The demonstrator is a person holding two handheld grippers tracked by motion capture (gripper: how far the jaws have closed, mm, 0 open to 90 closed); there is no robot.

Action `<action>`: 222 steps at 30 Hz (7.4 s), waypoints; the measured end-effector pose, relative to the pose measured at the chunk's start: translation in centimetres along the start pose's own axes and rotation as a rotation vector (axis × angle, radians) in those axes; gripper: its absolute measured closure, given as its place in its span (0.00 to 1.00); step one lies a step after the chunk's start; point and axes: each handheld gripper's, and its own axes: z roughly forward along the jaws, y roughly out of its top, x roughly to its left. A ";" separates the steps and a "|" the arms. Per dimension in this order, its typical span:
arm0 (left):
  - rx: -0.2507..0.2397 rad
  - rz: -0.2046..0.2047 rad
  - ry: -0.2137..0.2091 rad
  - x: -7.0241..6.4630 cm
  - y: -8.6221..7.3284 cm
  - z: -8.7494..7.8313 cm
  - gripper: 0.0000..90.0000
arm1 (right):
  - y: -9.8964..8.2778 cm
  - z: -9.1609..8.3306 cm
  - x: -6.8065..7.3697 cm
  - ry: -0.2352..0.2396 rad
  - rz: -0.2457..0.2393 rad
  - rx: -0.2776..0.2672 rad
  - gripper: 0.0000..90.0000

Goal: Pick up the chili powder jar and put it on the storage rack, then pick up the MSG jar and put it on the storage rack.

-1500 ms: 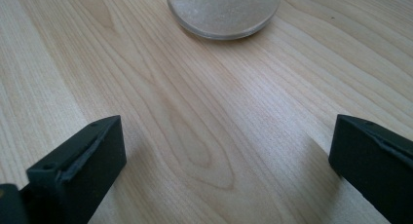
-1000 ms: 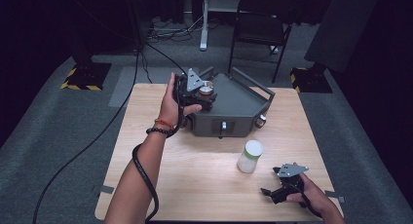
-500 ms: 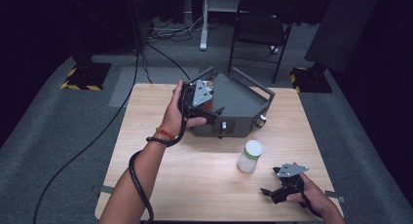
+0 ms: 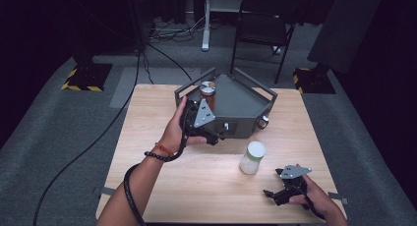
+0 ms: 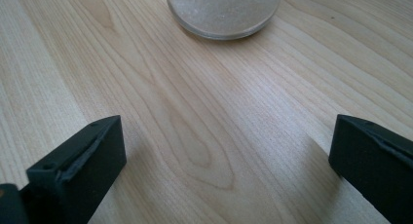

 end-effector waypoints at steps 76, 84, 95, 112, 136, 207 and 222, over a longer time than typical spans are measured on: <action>0.290 -0.044 -0.093 -3.9 -10.9 -1.6 0.01 | 0.0 0.0 0.1 -0.003 0.004 0.000 0.00; 0.337 -0.048 -0.115 -4.0 -11.4 -1.3 0.01 | 0.0 0.0 0.1 -0.003 0.005 0.000 0.00; 0.377 -0.072 -0.126 -3.8 -12.3 -1.6 0.01 | 0.0 0.0 0.1 -0.003 0.004 0.000 0.00; 0.393 -0.130 -0.143 -3.1 -13.7 -2.2 0.00 | 0.0 0.0 0.1 -0.004 0.004 0.000 0.00; 0.378 -0.231 -0.176 -1.4 -15.6 -3.2 0.00 | 0.0 0.0 0.1 -0.003 0.004 0.000 0.00; 0.387 -0.248 -0.195 -0.4 -15.9 -3.3 0.00 | 1.9 -0.7 2.8 -0.089 0.049 -0.234 0.02; 0.387 -0.247 -0.196 -0.4 -15.9 -3.3 0.00 | 3.2 0.5 2.4 -0.074 0.078 -0.233 0.02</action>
